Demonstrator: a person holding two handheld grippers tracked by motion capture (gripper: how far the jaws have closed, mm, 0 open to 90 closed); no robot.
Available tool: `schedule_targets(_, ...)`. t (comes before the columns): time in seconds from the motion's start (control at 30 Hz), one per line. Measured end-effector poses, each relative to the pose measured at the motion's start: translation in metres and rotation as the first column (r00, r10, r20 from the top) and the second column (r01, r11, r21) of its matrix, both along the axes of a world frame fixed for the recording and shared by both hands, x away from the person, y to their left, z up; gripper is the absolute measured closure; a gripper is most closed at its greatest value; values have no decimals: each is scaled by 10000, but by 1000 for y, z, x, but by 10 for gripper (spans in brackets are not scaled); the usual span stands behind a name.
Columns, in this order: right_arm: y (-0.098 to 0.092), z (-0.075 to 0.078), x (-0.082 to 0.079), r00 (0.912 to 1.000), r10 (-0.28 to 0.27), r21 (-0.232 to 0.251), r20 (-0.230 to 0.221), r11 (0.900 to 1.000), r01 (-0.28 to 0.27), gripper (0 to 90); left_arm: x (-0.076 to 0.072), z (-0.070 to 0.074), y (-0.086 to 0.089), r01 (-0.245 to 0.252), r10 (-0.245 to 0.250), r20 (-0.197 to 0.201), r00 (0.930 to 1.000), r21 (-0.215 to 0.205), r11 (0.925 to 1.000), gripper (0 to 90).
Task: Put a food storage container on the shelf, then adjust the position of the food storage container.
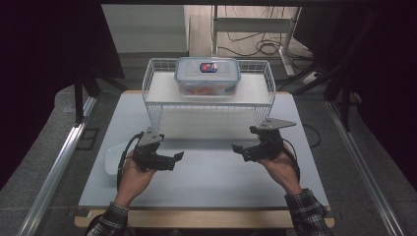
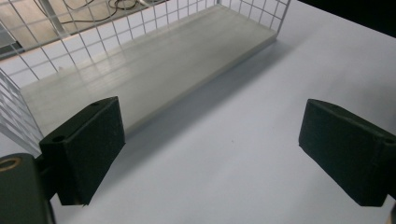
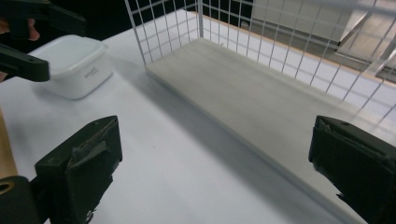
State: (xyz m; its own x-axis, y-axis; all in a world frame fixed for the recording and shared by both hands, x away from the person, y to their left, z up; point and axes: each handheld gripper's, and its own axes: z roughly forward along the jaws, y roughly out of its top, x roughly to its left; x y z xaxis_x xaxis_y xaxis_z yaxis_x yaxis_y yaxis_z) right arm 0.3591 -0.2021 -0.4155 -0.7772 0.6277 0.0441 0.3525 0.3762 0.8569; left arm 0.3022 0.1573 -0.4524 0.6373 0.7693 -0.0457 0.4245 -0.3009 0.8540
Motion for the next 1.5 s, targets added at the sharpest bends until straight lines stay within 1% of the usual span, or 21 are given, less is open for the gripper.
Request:
schedule_targets(0.03,0,-5,-1,10000,17,-262,-24,9997,-17,16,-2,-4,0,3,-3,-46,10000,-14,10000,68)
schedule_targets(0.1,-1,-6,-3,10000,-39,-258,48,9997,41,16,-4,-10,-1,56,-53,-199,9998,121,9999,68)
schedule_targets(0.2,0,-20,-10,9999,-68,117,-99,9999,69,14,-8,-19,-1,-15,19,-190,9998,199,9998,62)
schedule_targets(0.43,1,-49,-23,9991,-228,104,-364,9997,232,27,-18,-43,-5,-28,33,-142,9999,312,9995,59)
schedule_targets(0.63,2,-65,-28,9980,-284,-46,-563,9996,282,29,-16,-51,-7,-167,185,-523,9985,354,9992,59)
schedule_targets(0.8,1,-71,-28,9978,-295,-264,-592,9993,280,30,-12,-46,0,-143,133,-721,9973,-136,9998,53)
schedule_targets(0.87,0,-74,-26,9974,-331,-290,-648,9991,313,32,-12,-42,3,-297,296,-568,9979,-17,9996,151)
schedule_targets(0.9,0,-74,-26,9974,-331,-290,-648,9991,313,32,-12,-39,6,-341,342,-532,9980,37,9994,151)
schedule_targets(0.93,-1,-76,-25,9972,-326,-340,-677,9990,303,33,-11,-36,9,-421,422,-510,9978,35,9991,253)
schedule_targets(0.97,-1,-76,-25,9972,-326,-340,-677,9990,303,33,-11,-34,12,-492,496,-516,9974,102,9987,253)
schedule_targets(1.03,-1,-77,-25,9969,-292,-333,-737,9991,268,35,-10,-30,25,-653,661,-480,9967,178,9977,400)
schedule_targets(1.07,-2,-78,-24,9969,-313,-320,-727,9991,291,38,-9,-29,32,-843,849,-510,9951,128,9964,495)
schedule_targets(1.1,-2,-78,-24,9969,-313,-320,-727,9991,291,38,-8,-28,40,-1039,1041,-587,9928,51,9946,495)
schedule_targets(1.17,-2,-80,-23,9966,-296,-290,-769,9992,274,44,-7,-28,56,-1480,1472,-705,9866,-62,9890,669)
schedule_targets(1.2,-1,-81,-23,9965,-280,-284,-791,9993,258,46,-7,-28,70,-1904,1904,-770,9787,74,9817,721)
schedule_targets(1.23,-1,-81,-23,9965,-280,-284,-791,9993,258,46,-7,-28,70,-1904,1904,-770,9787,74,9817,762)
schedule_targets(1.33,2,-86,-24,9958,-172,-435,-894,9990,133,49,-6,-31,93,-2691,2705,-808,9593,284,9627,846)
schedule_targets(1.37,4,-89,-24,9958,-86,-571,-915,9984,34,52,-6,-34,106,-3105,3118,-842,9464,288,9501,898)
schedule_targets(1.4,4,-89,-24,9958,-86,-571,-915,9984,34,52,-6,-34,106,-3105,3118,-842,9464,288,9501,899)
schedule_targets(1.47,7,-92,-25,9961,16,-787,-883,9969,-86,55,-6,-36,121,-3557,3576,-839,9301,372,9339,899)
schedule_targets(1.5,7,-92,-25,9961,16,-787,-883,9969,-86,55,-6,-36,121,-3557,3576,-839,9301,372,9339,899)
